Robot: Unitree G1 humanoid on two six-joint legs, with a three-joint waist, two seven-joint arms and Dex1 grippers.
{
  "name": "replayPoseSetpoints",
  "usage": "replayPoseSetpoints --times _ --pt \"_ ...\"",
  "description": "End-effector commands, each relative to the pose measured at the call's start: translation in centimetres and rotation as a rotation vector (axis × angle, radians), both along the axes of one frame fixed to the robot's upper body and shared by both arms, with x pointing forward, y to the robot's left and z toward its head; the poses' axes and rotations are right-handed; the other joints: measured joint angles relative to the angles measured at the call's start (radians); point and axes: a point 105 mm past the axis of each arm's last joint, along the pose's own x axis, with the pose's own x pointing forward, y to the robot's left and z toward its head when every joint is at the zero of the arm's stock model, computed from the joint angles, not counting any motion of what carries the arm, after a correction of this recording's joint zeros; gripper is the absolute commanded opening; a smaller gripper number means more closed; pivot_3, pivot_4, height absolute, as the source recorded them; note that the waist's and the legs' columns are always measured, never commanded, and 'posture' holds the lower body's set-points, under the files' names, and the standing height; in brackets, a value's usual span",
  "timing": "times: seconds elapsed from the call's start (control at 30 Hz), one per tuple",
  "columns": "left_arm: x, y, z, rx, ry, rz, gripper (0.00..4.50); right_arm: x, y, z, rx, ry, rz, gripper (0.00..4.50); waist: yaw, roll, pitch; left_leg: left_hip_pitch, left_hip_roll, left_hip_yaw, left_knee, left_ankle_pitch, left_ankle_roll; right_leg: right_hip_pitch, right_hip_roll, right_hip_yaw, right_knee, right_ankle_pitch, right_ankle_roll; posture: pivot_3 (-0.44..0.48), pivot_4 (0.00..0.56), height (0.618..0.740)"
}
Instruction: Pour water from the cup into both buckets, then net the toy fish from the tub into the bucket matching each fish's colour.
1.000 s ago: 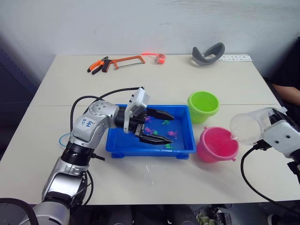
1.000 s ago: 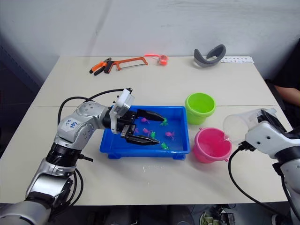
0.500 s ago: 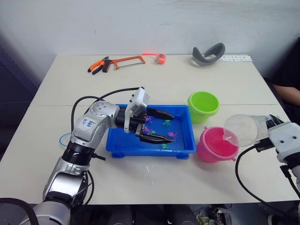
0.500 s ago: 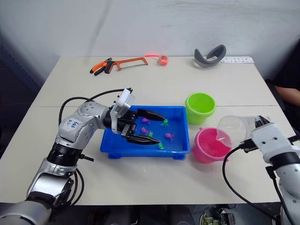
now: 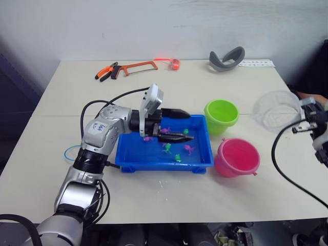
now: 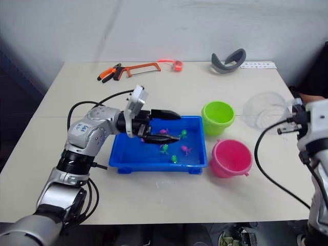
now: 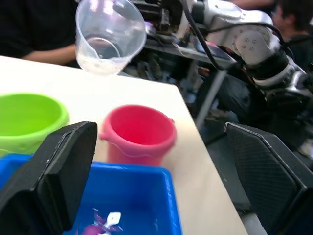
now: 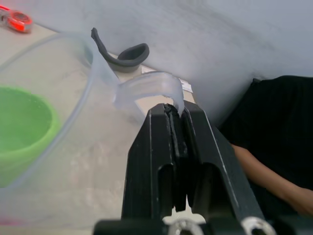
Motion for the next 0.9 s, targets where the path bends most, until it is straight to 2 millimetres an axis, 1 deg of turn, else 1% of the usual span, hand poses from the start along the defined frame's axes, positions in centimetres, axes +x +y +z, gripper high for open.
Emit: replayPoseSetpoints --times 0.03,0.13,0.2,0.33,0.4,0.47,0.6,0.77,0.9 --pt "1.2 -0.1 0.6 0.009 -0.061 0.082 4.5 2.1 -0.4 1.3 -0.045 -0.039 -0.049 0.02 0.001 0.0 0.0 0.0 0.0 0.0 0.0 0.0 0.0 0.0 0.0 0.0 0.0 0.0 0.0 0.0 0.15 0.74" --pt "2.0 -0.1 0.2 0.032 -0.094 0.142 4.5 4.0 -0.3 1.2 -0.089 -0.025 -0.061 0.02 0.0 0.0 0.0 -0.001 0.0 0.001 -0.001 0.0 0.0 -0.002 -0.001 0.001 0.0 0.0 0.0 0.0 0.15 0.74" --pt "2.1 0.0 0.0 0.038 -0.103 0.157 4.5 5.0 -0.3 1.0 -0.119 -0.013 -0.068 0.02 0.0 0.0 0.0 -0.002 0.0 0.001 -0.001 0.0 0.0 -0.003 0.0 0.001 0.0 0.0 0.0 0.0 0.15 0.74" --pt "1.7 0.1 0.0 0.033 -0.106 0.155 4.5 6.8 0.9 0.9 -0.262 0.01 -0.044 0.02 0.001 0.0 0.0 -0.006 0.0 0.003 -0.001 0.001 0.001 -0.01 -0.001 0.002 0.002 0.0 0.0 0.0 0.15 0.74" --pt "1.7 0.1 0.0 0.027 -0.108 0.159 4.5 7.4 1.4 1.3 -0.322 -0.001 -0.04 0.02 0.0 0.0 0.0 -0.012 0.001 0.003 0.001 0.001 0.001 -0.015 -0.002 0.002 0.004 0.0 0.0 0.0 0.15 0.74" --pt "1.6 0.1 -0.1 0.021 -0.108 0.163 4.5 8.0 2.0 1.6 -0.402 -0.014 -0.028 0.02 0.0 0.0 0.0 -0.013 -0.001 0.003 0.002 0.001 0.002 -0.016 -0.004 0.001 0.004 0.0 0.001 0.0 0.15 0.74" --pt "1.5 0.1 -0.2 0.016 -0.107 0.165 4.5 8.7 3.0 1.9 -0.523 -0.03 -0.004 0.02 -0.002 0.0 0.0 -0.013 0.0 0.003 0.003 0.001 0.002 -0.016 -0.004 0.001 0.005 0.001 0.001 0.0 0.15 0.74" --pt "1.7 0.4 -0.2 0.007 -0.108 0.189 4.5 9.7 5.0 1.9 -0.696 -0.047 0.059 0.02 -0.002 0.0 0.0 -0.013 0.0 0.003 0.003 0.001 0.002 -0.016 -0.004 0.001 0.005 0.001 0.001 0.0 0.15 0.74" --pt "1.6 0.7 -0.2 0.006 -0.105 0.196 4.5 9.9 6.3 2.4 -0.93 -0.094 0.074 0.02 -0.003 0.0 0.0 -0.013 0.0 0.003 0.004 0.001 0.002 -0.016 -0.004 0.001 0.006 0.001 0.001 0.0 0.15 0.74"
